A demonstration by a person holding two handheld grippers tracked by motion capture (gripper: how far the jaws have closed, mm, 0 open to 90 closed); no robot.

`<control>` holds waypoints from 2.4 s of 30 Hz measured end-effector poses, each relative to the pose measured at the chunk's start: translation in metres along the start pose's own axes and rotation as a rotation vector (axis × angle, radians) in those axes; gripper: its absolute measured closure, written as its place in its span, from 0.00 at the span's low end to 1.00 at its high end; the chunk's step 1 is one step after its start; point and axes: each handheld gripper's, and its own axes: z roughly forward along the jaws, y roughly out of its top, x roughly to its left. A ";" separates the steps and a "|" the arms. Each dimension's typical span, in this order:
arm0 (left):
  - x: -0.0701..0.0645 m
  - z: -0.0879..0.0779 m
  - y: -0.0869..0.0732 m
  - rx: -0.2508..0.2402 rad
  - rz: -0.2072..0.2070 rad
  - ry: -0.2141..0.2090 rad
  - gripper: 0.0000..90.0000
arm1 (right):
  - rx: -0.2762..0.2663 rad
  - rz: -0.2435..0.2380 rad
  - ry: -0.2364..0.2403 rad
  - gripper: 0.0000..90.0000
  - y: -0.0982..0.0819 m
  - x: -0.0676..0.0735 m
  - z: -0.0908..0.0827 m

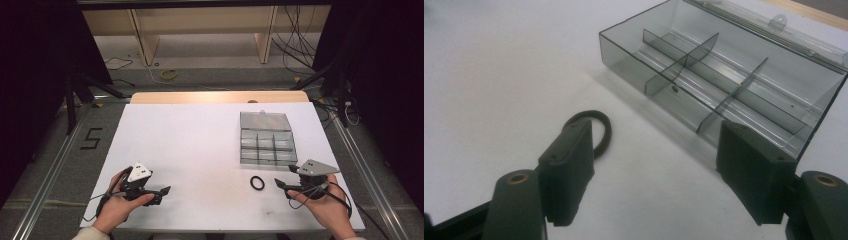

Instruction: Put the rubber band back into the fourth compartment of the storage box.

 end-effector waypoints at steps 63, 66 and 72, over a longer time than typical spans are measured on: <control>-0.002 0.006 0.002 0.013 0.007 -0.018 0.18 | 0.310 0.000 0.065 0.97 0.024 0.024 0.082; -0.002 0.007 0.002 0.013 0.010 -0.019 0.18 | 0.309 0.006 0.065 0.97 0.024 0.024 0.082; -0.002 0.007 0.002 0.015 0.009 -0.020 0.18 | 0.309 0.004 0.064 0.98 0.025 0.024 0.083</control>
